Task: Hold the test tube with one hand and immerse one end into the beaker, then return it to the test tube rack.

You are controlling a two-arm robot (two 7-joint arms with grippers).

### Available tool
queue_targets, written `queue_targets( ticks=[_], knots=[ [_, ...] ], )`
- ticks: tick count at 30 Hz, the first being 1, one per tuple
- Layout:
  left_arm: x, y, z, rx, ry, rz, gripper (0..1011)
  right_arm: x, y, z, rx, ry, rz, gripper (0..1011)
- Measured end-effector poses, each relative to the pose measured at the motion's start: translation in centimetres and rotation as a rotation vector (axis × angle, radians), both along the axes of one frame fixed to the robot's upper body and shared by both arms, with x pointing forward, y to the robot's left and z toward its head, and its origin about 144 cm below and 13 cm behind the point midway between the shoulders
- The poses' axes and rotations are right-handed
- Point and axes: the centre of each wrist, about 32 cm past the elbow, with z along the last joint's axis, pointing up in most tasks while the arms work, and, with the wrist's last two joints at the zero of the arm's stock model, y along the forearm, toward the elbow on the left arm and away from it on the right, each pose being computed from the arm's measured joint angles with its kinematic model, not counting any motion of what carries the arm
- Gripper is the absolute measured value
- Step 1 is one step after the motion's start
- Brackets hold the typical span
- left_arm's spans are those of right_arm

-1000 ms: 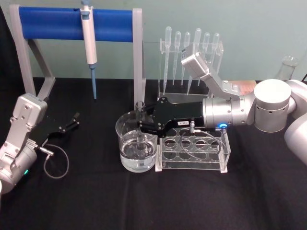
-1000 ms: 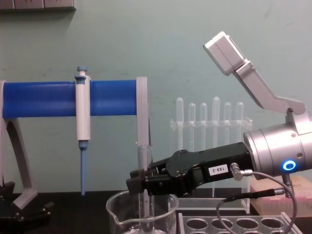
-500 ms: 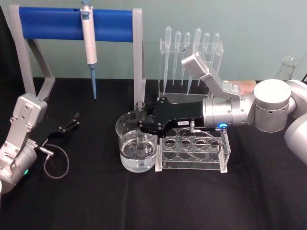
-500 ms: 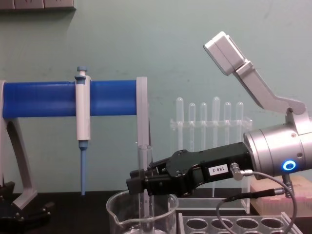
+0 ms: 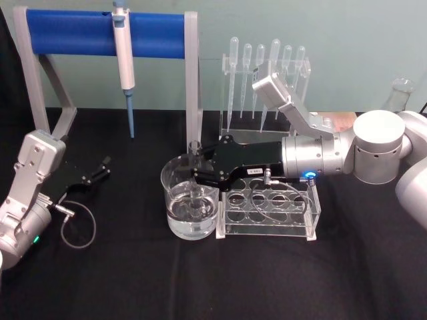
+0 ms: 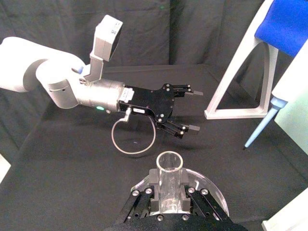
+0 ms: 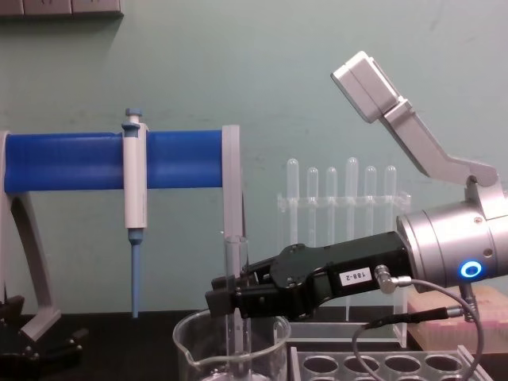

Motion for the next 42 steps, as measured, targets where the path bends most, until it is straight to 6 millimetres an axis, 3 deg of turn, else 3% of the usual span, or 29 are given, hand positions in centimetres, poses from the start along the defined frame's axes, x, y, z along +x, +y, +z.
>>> queue_targets(
  ticks=[7,15,25,32,37,42],
  knots=[
    [0.0,0.0,0.0,0.000,0.000,0.000,1000,0.0,0.0,0.1,-0.001,-0.005,-0.001,238],
    [0.0,0.0,0.0,0.000,0.000,0.000,1000,-0.2,-0.1,1.6,0.004,-0.045,-0.011,237],
    [0.0,0.0,0.0,0.000,0.000,0.000,1000,-0.7,0.0,5.3,0.025,-0.111,-0.011,238],
    [0.0,0.0,0.0,0.000,0.000,0.000,1000,-1.8,-0.3,8.9,0.051,-0.176,-0.013,238],
    [0.0,0.0,0.0,0.000,0.000,0.000,1000,-3.7,-1.4,11.6,0.065,-0.216,-0.021,237],
    [0.0,0.0,0.0,0.000,0.000,0.000,1000,-5.6,-2.7,12.4,0.062,-0.238,-0.042,238]
  ],
)
